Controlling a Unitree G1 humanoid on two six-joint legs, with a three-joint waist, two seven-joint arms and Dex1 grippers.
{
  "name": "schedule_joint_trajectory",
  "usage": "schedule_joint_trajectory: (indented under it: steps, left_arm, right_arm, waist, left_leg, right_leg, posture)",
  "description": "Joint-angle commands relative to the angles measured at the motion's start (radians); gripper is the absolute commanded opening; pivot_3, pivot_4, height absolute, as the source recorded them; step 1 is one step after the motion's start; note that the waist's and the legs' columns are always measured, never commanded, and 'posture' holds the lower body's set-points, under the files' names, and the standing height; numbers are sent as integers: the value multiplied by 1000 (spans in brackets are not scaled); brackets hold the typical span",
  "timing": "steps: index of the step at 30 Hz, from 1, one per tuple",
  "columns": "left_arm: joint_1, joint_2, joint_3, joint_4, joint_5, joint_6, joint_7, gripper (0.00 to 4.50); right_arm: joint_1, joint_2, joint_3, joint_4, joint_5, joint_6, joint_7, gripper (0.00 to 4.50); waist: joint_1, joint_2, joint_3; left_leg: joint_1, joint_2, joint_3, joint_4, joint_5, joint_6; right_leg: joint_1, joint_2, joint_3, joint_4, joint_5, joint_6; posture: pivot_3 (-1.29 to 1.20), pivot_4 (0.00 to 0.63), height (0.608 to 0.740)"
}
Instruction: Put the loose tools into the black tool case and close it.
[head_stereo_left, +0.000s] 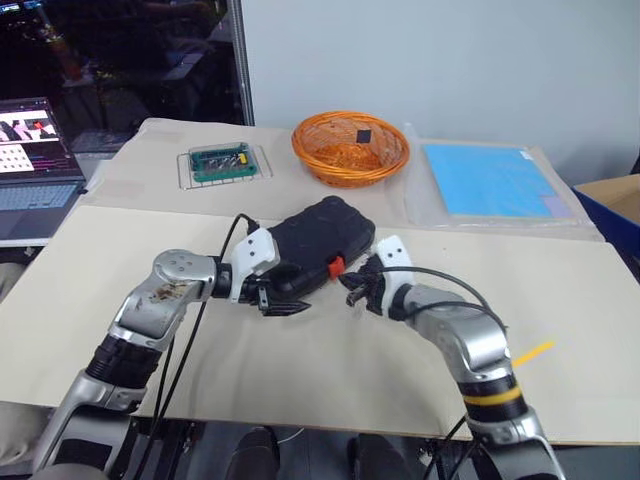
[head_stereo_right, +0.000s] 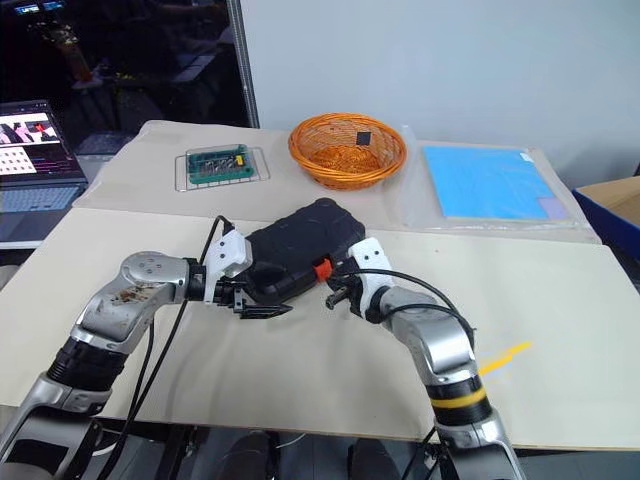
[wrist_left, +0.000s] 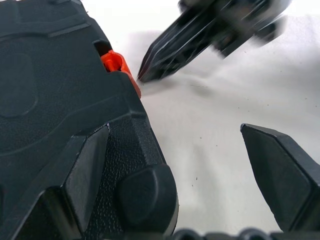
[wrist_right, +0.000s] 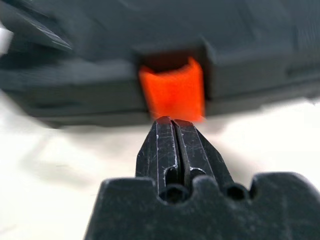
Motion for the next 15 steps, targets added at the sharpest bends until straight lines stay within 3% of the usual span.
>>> schedule_joint_trajectory:
  steps: [1,10,15]
  left_arm:
    - [21,1,-33,1,20,47,8,4500]
    - [11,-2,-33,-19,16,84,23,4500]
    - [13,-2,-31,-17,17,87,29,4500]
  right_arm:
    - [-8,2,-40,-28,28,-51,12,80]
    - [-101,60,17,226,-70,-211,-25,80]
    - [-86,34,84,253,-114,-168,-12,80]
  waist:
    - [0,0,0]
    - [1,0,0]
    - [2,0,-1]
  left_leg:
    - [0,0,0,0,0,0]
    - [0,0,0,0,0,0]
    - [2,0,0,0,0,0]
  right_leg:
    - [0,0,0,0,0,0]
    - [0,0,0,0,0,0]
    - [1,0,0,0,0,0]
  posture:
    - [0,150,740]
    - [0,150,740]
    - [0,150,740]
